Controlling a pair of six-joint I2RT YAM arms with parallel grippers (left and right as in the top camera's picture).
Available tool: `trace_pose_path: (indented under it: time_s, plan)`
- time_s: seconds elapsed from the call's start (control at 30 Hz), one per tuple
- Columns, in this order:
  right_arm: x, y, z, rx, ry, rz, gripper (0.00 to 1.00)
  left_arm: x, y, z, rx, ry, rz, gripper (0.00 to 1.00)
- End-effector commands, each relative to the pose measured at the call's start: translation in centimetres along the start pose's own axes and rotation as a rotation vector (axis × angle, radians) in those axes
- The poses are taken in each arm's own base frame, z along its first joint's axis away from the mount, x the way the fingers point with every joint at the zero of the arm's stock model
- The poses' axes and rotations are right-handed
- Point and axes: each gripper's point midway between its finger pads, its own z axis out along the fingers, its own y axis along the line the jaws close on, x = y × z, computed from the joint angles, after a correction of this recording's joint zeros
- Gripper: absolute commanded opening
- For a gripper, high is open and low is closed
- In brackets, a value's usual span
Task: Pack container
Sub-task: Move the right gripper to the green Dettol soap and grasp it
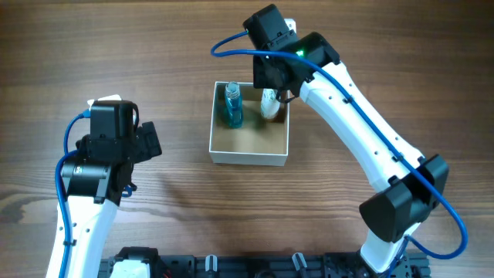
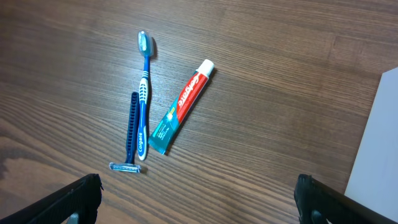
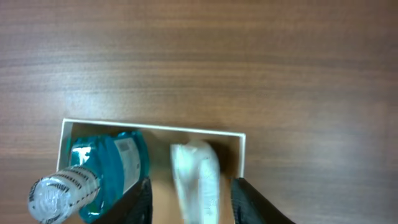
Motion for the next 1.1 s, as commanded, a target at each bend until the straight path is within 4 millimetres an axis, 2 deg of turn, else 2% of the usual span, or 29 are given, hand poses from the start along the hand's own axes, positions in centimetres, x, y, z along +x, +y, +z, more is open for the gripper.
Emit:
trace_pose_path:
  time_s: [0.0,0.03,0.07,0.13,0.2,0.27,0.33,0.4,0.53,0.57,0.63,0.67,0.73,0.83,0.93,1.0,1.07]
  plan:
    - [-3.6,-2.9,-7.1,0.010,-0.198,0.028,0.52,-0.7,0.3,-0.4,-0.023,-0.024,-0.004,1.00]
    - [-4.0,-3.9,-8.3,0.006,-0.222,0.054,0.53,-0.7,0.3,-0.4,-0.023,-0.024,-0.004,1.00]
    - [-4.4,-5.7,-10.0,0.009,-0.249,0.114,0.54,-0.7,0.4,-0.4,-0.023,-0.024,-0.003,1.00]
    - [-4.3,-9.4,-12.2,0.029,-0.264,0.242,0.69,-0.7,0.4,-0.4,-0.023,-0.024,-0.004,1.00]
    - [-2.8,-14.1,-13.8,0.060,-0.226,0.373,0.74,-0.7,0.4,-0.4,-0.023,-0.024,-0.004,1.00]
    - [-0.9,-17.9,-14.4,0.111,-0.164,0.461,0.76,-0.7,0.3,-0.4,-0.023,-0.024,-0.004,1.00]
    - [1.3,-20.0,-15.1,0.155,-0.104,0.488,0.76,-0.7,0.3,-0.4,-0.023,-0.024,-0.004,1.00]
    - [3.8,-20.3,-16.5,0.160,-0.058,0.439,0.76,-0.7,0.3,-0.4,-0.023,-0.024,-0.004,1.00]
    - [8.9,-18.8,-18.5,0.040,-0.017,0.416,0.77,-0.7,0.3,-0.4,-0.023,-0.024,-0.004,1.00]
    - [10.4,-18.7,-18.5,0.021,-0.014,0.424,0.81,-0.7,0.3,-0.4,-0.022,-0.024,-0.004,1.00]
    - [12.9,-18.7,-17.7,0.012,-0.002,0.450,0.95,-0.8,0.2,-0.4,-0.015,-0.025,-0.005,1.00]
    - [14.3,-18.7,-16.8,0.012,0.007,0.448,0.98,-0.8,0.1,-0.4,-0.011,-0.025,-0.005,1.00]
    - [16.4,-18.8,-14.3,0.021,0.032,0.445,1.00,-0.8,0.1,-0.4,-0.011,-0.026,-0.005,1.00]
    - [17.8,-19.4,-11.3,0.055,0.069,0.478,1.00,-0.8,0.1,-0.4,-0.010,-0.027,-0.006,1.00]
    - [18.3,-22.5,-8.4,0.146,0.109,0.618,1.00,-0.8,0.1,-0.4,-0.010,-0.027,-0.006,1.00]
    - [18.1,-24.6,-7.4,0.187,0.126,0.613,1.00,-0.8,0.1,-0.4,-0.011,-0.027,-0.006,1.00]
    - [17.6,-27.7,-6.2,0.226,0.138,0.560,1.00,-0.8,0.1,-0.4,-0.010,-0.027,-0.006,1.00]
